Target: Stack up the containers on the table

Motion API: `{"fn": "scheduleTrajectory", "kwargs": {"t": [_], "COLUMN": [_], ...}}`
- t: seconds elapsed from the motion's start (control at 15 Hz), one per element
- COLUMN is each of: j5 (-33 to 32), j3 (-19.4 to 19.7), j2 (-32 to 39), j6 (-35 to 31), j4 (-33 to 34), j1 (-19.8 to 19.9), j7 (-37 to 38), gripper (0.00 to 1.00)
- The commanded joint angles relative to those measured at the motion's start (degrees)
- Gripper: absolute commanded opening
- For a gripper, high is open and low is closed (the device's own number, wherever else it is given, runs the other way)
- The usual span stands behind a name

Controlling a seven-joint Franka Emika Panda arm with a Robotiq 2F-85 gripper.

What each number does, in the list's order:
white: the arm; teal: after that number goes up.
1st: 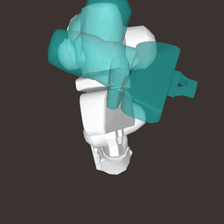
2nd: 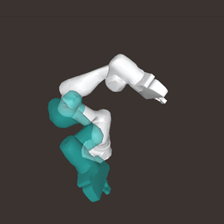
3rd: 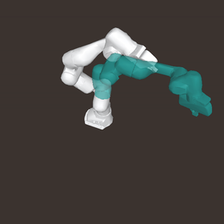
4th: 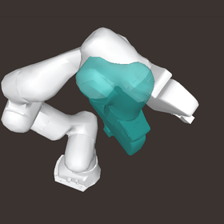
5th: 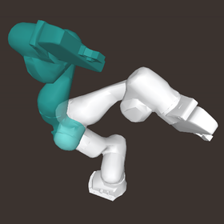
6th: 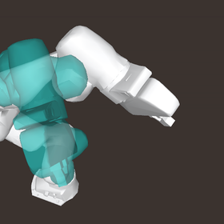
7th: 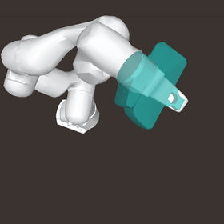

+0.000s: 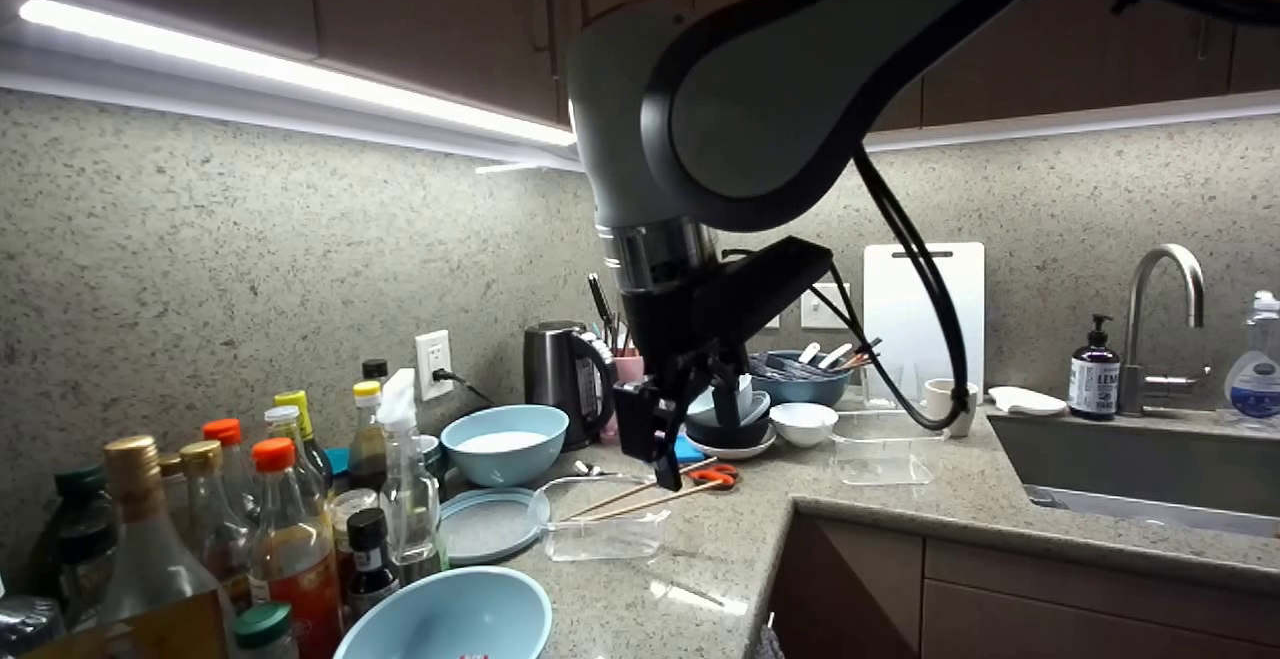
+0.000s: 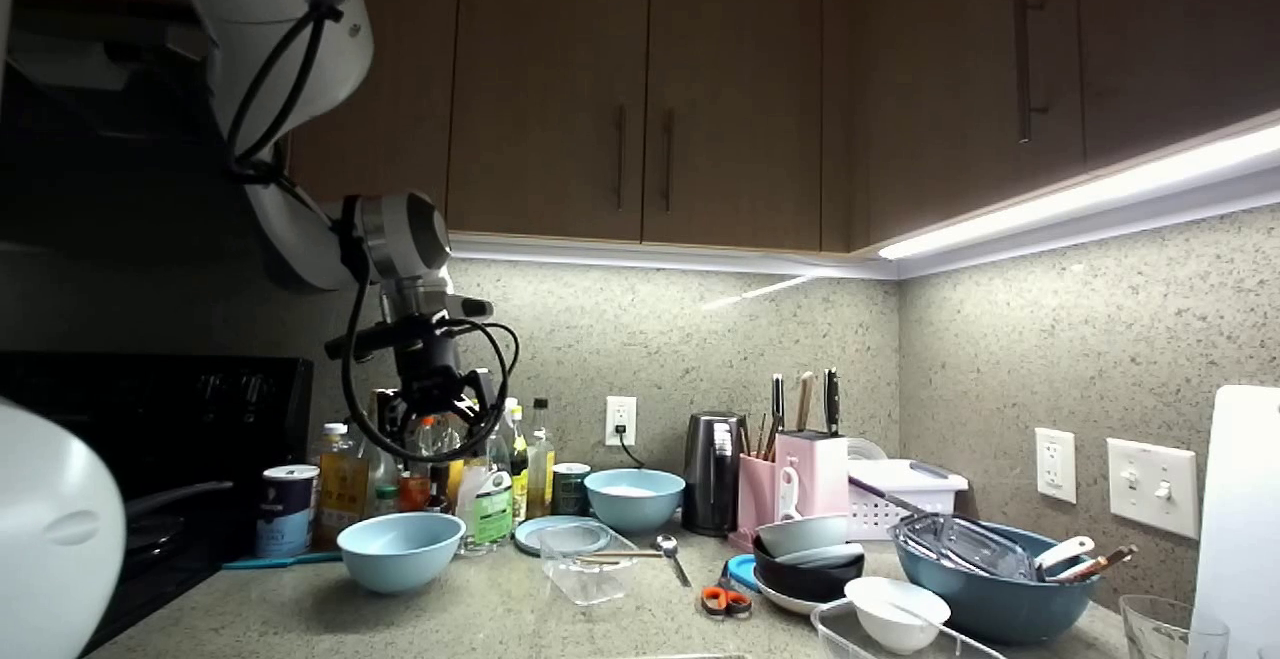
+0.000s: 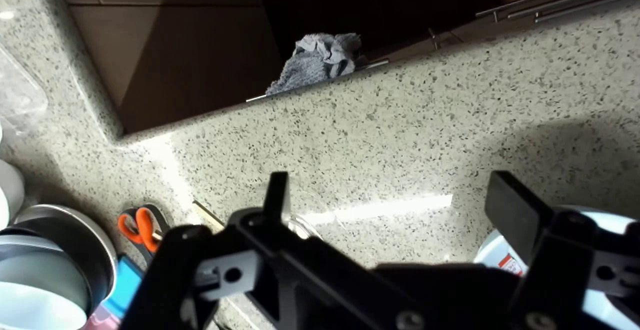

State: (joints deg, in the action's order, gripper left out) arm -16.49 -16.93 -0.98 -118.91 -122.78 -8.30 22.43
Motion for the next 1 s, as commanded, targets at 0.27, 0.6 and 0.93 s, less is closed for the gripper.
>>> {"fn": "scheduleTrajectory", "kwargs": {"t": [0.27, 0.6, 0.93], "j5": [-2.3, -3.0, 0.4], "j3": [2.4, 4.8, 9.4], "j2": [1.2, 8.2, 18.8], "j6": [0.3, -6.3, -11.8], "j4": [0.7, 4.8, 12.7], "j1": [-2.2, -0.8, -0.8], "j7": [-0.2, -0.5, -4.0], "gripper": [1.0, 1.0, 1.0]}}
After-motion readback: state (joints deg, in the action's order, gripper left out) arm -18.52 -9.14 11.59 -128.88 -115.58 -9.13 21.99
